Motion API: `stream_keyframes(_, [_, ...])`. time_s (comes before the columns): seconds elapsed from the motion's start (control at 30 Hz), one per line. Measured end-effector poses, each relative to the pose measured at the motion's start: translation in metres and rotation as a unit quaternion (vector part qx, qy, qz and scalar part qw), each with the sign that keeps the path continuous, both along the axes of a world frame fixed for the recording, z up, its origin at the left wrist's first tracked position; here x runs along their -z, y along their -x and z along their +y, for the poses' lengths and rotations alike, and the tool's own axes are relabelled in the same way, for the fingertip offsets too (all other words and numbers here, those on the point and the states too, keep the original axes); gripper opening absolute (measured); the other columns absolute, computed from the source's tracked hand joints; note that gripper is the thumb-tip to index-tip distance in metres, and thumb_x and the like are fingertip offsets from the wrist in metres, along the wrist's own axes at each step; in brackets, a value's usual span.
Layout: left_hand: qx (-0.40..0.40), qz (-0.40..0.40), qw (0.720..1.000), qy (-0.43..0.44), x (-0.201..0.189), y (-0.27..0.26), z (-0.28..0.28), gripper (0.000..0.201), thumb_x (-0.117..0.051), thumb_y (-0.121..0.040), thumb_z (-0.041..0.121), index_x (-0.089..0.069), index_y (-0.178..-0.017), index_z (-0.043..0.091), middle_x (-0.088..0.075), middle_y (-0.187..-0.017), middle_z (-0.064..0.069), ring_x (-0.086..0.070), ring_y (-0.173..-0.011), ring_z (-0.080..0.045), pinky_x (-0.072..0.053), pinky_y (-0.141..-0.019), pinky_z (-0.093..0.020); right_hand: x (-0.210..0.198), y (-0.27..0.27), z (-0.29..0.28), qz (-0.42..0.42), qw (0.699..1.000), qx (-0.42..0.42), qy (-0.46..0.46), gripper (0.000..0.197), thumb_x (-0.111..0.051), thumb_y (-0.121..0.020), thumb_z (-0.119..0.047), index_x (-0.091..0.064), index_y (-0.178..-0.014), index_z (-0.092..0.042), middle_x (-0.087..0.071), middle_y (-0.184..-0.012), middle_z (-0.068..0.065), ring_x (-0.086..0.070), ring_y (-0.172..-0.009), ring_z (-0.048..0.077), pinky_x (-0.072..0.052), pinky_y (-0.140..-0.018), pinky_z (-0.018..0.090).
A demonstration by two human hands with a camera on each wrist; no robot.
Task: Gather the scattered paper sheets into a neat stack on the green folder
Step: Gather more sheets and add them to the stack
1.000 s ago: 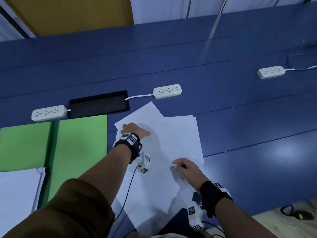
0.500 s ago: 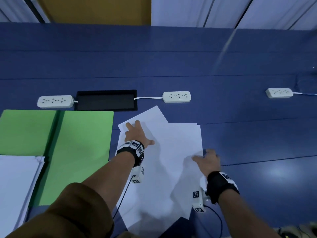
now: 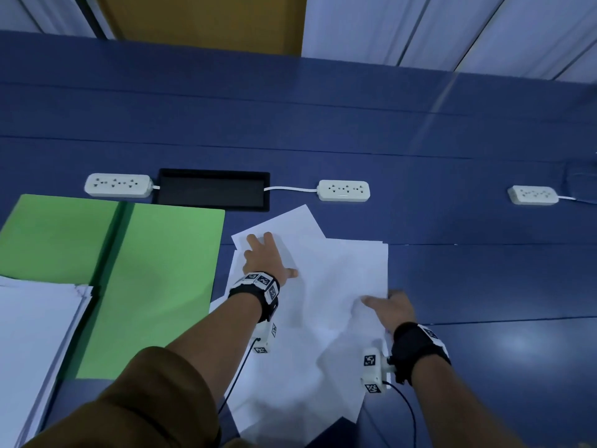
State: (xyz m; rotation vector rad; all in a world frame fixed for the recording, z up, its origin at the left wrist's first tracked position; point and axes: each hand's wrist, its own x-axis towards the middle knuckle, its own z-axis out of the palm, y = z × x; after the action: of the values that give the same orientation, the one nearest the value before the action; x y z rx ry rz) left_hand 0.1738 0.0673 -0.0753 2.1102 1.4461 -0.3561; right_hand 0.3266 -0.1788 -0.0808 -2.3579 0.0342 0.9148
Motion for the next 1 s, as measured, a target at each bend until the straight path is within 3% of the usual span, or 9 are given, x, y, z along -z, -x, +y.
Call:
stream_keyframes(0.1, [0.001, -0.011, 1.0, -0.002, 0.001, 0.002, 0.0, 0.113, -0.092, -0.066, 0.053, -0.021, -0.147, 0.021, -0.023, -0.14, -0.011, -0.049, -0.116, -0.035, -0.056, -0.086, -0.049, -0.006, 0.007, 0.003, 0.007, 0.999, 0.024, -0.034, 0.031, -0.084, -0.086, -0.023, -0.075, -0.112, -0.008, -0.077, -0.109, 0.007, -0.071, -0.103, 0.032, -0.058, -0.099, 0.048])
stream_keyframes(0.2, [0.004, -0.032, 0.999, 0.006, 0.003, 0.007, 0.001, 0.113, -0.091, -0.069, 0.053, -0.019, -0.15, 0.022, -0.022, -0.143, -0.011, -0.048, -0.119, -0.037, -0.055, -0.091, -0.05, -0.015, 0.018, 0.0, -0.062, 0.997, -0.011, -0.038, 0.031, -0.077, -0.091, -0.031, -0.07, -0.115, -0.012, -0.074, -0.113, 0.003, -0.067, -0.104, 0.029, -0.055, -0.091, 0.04])
stream_keyframes(0.33, [-0.017, -0.112, 0.992, 0.054, 0.0, 0.02, 0.004, 0.097, -0.082, -0.077, 0.055, -0.029, -0.15, 0.019, -0.025, -0.139, -0.008, -0.054, -0.119, -0.038, -0.052, -0.099, -0.044, -0.039, 0.036, -0.006, -0.157, 0.984, -0.055, -0.068, 0.01, -0.065, -0.102, -0.021, -0.07, -0.109, -0.017, -0.073, -0.102, -0.004, -0.066, -0.097, 0.025, -0.051, -0.083, 0.035])
stream_keyframes(0.53, [0.01, -0.196, 0.976, 0.099, -0.03, 0.054, 0.004, 0.063, -0.073, -0.091, 0.044, -0.048, -0.143, 0.02, -0.032, -0.143, -0.005, -0.055, -0.11, -0.019, -0.043, -0.106, -0.029, -0.059, 0.057, -0.018, -0.242, 0.964, -0.034, -0.101, 0.021, -0.063, -0.105, -0.018, -0.078, -0.119, -0.014, -0.069, -0.083, -0.007, -0.062, -0.081, 0.021, -0.044, -0.079, 0.027])
stream_keyframes(0.67, [0.044, -0.262, 0.962, 0.067, -0.068, 0.077, -0.002, 0.044, -0.076, -0.091, 0.039, -0.059, -0.131, 0.03, -0.043, -0.134, 0.003, -0.061, -0.11, -0.013, -0.05, -0.101, -0.03, -0.071, 0.064, -0.033, -0.214, 0.955, -0.004, -0.204, 0.019, -0.068, -0.102, -0.018, -0.079, -0.105, -0.034, -0.077, -0.103, -0.026, -0.072, -0.105, 0.011, -0.053, -0.09, 0.019])
stream_keyframes(0.73, [0.086, -0.293, 0.951, 0.045, -0.09, 0.085, -0.005, 0.051, -0.079, -0.088, 0.038, -0.056, -0.134, 0.036, -0.042, -0.134, 0.009, -0.057, -0.118, -0.009, -0.049, -0.105, -0.035, -0.084, 0.068, -0.043, -0.19, 0.948, -0.005, -0.257, 0.039, -0.066, -0.1, -0.003, -0.079, -0.094, -0.04, -0.075, -0.115, -0.027, -0.069, -0.114, 0.0, -0.051, -0.095, 0.012])
stream_keyframes(0.8, [0.159, -0.319, 0.934, -0.005, -0.117, 0.088, -0.011, 0.074, -0.083, -0.082, 0.039, -0.045, -0.145, 0.037, -0.038, -0.142, 0.013, -0.046, -0.131, -0.005, -0.041, -0.114, -0.034, -0.108, 0.074, -0.054, -0.168, 0.941, -0.029, -0.294, 0.048, -0.06, -0.096, 0.011, -0.078, -0.088, -0.032, -0.074, -0.124, -0.019, -0.067, -0.116, -0.003, -0.051, -0.091, 0.011])
stream_keyframes(0.9, [0.319, -0.277, 0.905, -0.053, -0.164, 0.085, -0.03, 0.109, -0.082, -0.076, 0.055, -0.015, -0.16, 0.044, -0.018, -0.164, 0.022, -0.014, -0.153, 0.0, -0.016, -0.123, -0.031, -0.153, 0.078, -0.066, -0.153, 0.929, -0.102, -0.322, 0.05, -0.058, -0.092, 0.017, -0.075, -0.083, -0.029, -0.077, -0.115, -0.014, -0.07, -0.106, 0.007, -0.051, -0.076, 0.016])
stream_keyframes(1.0, [0.409, -0.235, 0.881, 0.031, -0.187, 0.088, -0.059, 0.103, -0.077, -0.079, 0.066, -0.01, -0.157, 0.056, -0.013, -0.162, 0.038, -0.006, -0.153, 0.007, -0.015, -0.127, -0.031, -0.196, 0.072, -0.066, -0.105, 0.92, -0.163, -0.341, 0.042, -0.058, -0.096, 0.007, -0.079, -0.09, -0.03, -0.079, -0.1, -0.002, -0.072, -0.097, 0.016, -0.052, -0.08, 0.03])
